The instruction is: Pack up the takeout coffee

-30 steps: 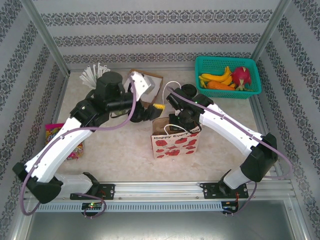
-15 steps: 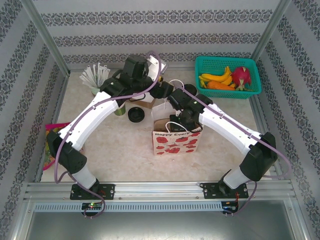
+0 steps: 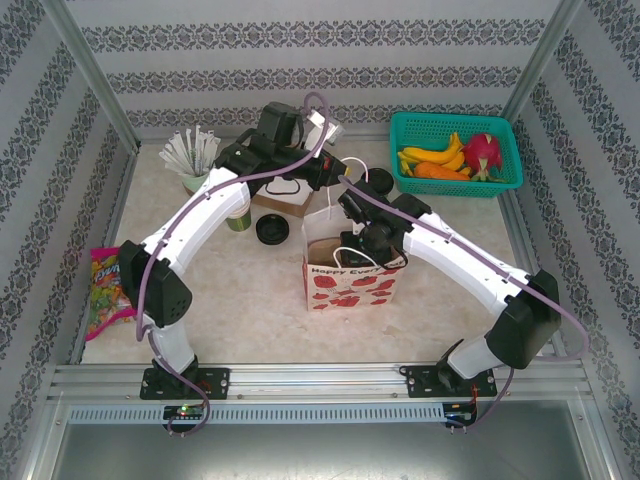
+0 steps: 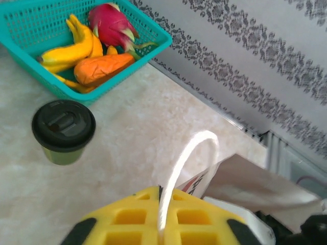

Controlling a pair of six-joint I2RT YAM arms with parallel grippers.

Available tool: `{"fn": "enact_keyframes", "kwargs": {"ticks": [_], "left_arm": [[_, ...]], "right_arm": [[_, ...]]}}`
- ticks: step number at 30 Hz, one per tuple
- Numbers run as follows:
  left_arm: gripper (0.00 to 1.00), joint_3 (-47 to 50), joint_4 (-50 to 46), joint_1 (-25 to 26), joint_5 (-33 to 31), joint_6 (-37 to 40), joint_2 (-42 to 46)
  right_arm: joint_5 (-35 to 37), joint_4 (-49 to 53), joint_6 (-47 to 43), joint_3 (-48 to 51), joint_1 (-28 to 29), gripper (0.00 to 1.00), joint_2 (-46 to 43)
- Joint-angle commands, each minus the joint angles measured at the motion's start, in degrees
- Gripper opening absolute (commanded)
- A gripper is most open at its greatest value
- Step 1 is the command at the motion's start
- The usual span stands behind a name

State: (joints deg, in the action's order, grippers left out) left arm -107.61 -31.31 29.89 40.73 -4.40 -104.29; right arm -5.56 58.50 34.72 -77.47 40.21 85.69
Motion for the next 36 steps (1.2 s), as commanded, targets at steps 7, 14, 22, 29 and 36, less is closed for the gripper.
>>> {"fn": "enact_keyframes", "kwargs": {"ticks": [7, 14, 22, 29, 36], "left_arm": [[0.00, 3.65, 6.71, -0.07, -0.98, -10.15, 5.43], [0.00, 4.65, 7.29, -0.01, -5.66, -14.00, 7.04], [0.02, 0.76, 3.14, -0.08, -5.17, -15.45, 2.88], [0.38, 3.74, 2.48, -0.66, -5.56, -10.86, 7.61], [0.69, 21.66, 11.36, -0.80, -8.52, -3.35, 24.49]], "right_arm": [[2.31, 3.72, 1.28, 0.96, -1.14, 0.16, 5.19], [0.58, 3.16, -1.15, 2.34, -0.82, 0.16, 6.42], [0.28, -1.55, -5.72, 5.04, -0.89, 0.16, 8.31], [-0.35, -4.16, -4.60, 6.43, -0.95, 0.15, 10.46], [-0.79, -5.81, -3.21, 7.82, -1.00, 0.15, 9.76]]}}
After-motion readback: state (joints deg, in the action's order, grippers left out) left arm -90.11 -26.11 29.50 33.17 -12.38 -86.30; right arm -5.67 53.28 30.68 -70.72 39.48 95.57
